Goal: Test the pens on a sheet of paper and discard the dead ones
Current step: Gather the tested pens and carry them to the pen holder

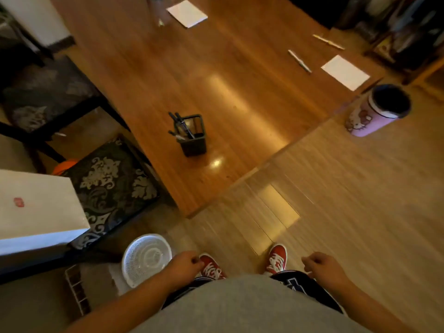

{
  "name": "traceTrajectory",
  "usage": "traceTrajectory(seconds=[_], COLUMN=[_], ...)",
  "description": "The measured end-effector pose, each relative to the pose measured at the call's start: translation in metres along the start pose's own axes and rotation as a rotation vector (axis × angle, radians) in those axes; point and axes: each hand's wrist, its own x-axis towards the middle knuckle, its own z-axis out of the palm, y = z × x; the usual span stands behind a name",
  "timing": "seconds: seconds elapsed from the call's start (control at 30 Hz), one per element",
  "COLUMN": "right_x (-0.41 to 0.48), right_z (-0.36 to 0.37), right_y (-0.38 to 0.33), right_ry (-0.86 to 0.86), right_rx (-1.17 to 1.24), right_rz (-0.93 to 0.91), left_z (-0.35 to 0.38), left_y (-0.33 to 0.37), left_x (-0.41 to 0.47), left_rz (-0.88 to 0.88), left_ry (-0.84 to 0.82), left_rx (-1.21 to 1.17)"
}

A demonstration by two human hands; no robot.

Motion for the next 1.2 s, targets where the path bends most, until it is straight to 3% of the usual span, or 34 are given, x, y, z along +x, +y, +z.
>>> traceTrajectory(seconds=[0.2, 0.5, 0.93, 1.2], right_x=[-0.003, 0.023, 0.161, 0.220], right_z=[-0.048, -0.137, -0.268, -0.353], right_y=[0.101, 0.190, 0.088, 0.040], right_ry=[0.005, -0.049, -0.001, 0.027], right_rx=[0.175, 0.206, 0.244, 0.233], right_rz=[0.201, 0.280, 0.030, 0.074], left_z=[0.046, 0.114, 0.086, 0.033], left_y=[0.105, 0.235, 0.258, 0.406], left_x=[0.016, 0.041, 0.115, 0.181], left_rz=[0.095, 0.103, -0.102, -0.044], left_ry=[-0.097, -0.074, -0.049, -0.082], left_rx=[0.057, -0.012, 0.028, 0.064])
